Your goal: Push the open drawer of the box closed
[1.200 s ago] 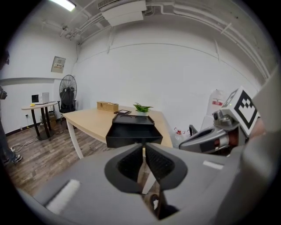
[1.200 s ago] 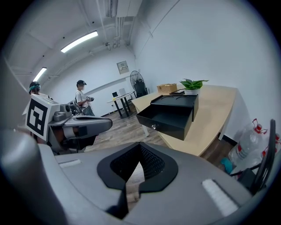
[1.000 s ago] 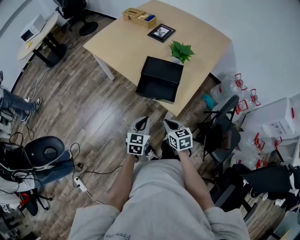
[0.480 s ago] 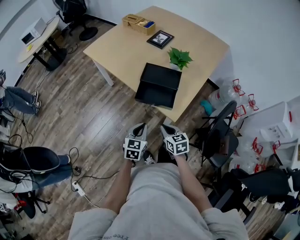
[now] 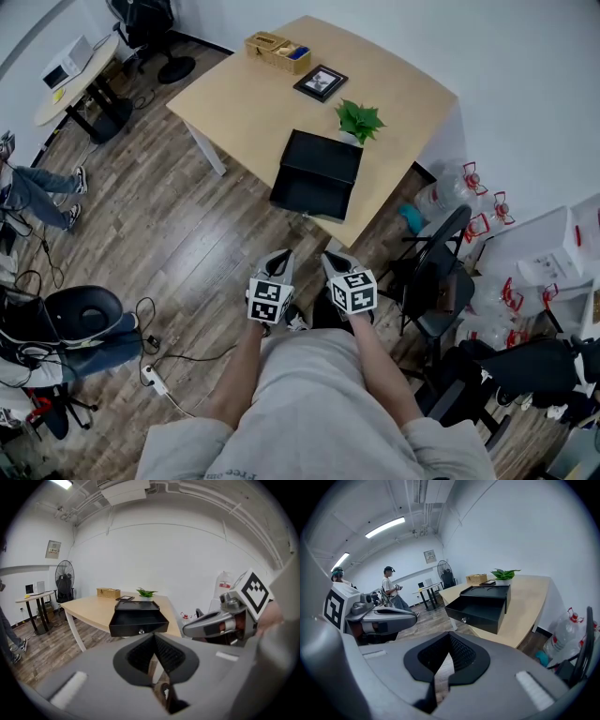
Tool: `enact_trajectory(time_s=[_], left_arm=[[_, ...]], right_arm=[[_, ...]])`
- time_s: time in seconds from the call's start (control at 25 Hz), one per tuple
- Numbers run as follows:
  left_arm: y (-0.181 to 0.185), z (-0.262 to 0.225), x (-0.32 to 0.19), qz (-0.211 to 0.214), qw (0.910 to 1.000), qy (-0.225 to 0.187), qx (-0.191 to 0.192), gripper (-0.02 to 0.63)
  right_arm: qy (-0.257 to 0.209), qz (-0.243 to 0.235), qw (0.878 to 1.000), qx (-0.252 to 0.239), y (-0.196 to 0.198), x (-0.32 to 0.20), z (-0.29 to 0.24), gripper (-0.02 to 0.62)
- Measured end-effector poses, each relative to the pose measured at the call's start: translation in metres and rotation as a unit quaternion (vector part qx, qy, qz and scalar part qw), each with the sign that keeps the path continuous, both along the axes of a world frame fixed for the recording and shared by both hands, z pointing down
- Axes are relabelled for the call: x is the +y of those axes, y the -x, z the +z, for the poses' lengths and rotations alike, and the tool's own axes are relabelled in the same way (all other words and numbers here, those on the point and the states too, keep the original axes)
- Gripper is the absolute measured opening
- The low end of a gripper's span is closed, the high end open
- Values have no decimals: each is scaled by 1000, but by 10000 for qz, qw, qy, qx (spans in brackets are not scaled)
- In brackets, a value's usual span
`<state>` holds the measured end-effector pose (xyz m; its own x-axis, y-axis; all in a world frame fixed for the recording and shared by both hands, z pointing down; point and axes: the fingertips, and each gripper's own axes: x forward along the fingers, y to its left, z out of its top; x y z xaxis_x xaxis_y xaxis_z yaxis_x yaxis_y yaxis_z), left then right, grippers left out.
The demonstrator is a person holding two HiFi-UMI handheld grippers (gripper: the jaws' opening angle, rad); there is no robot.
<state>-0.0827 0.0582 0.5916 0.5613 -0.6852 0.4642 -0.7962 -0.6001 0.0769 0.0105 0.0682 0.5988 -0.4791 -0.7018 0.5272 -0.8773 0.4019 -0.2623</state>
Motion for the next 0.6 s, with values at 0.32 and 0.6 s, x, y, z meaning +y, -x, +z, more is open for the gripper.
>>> enact_trajectory(time_s=[0.32,0.6], left_arm=[[-4,2,-4,-6,10000,10,72,52],[-6,-1,-13,-1,10000,5,87,52]], right_arm=[[-138,111,9998,83,-10,-3,-4,0],[-158,126,9998,93,-13,-11,-6,2]])
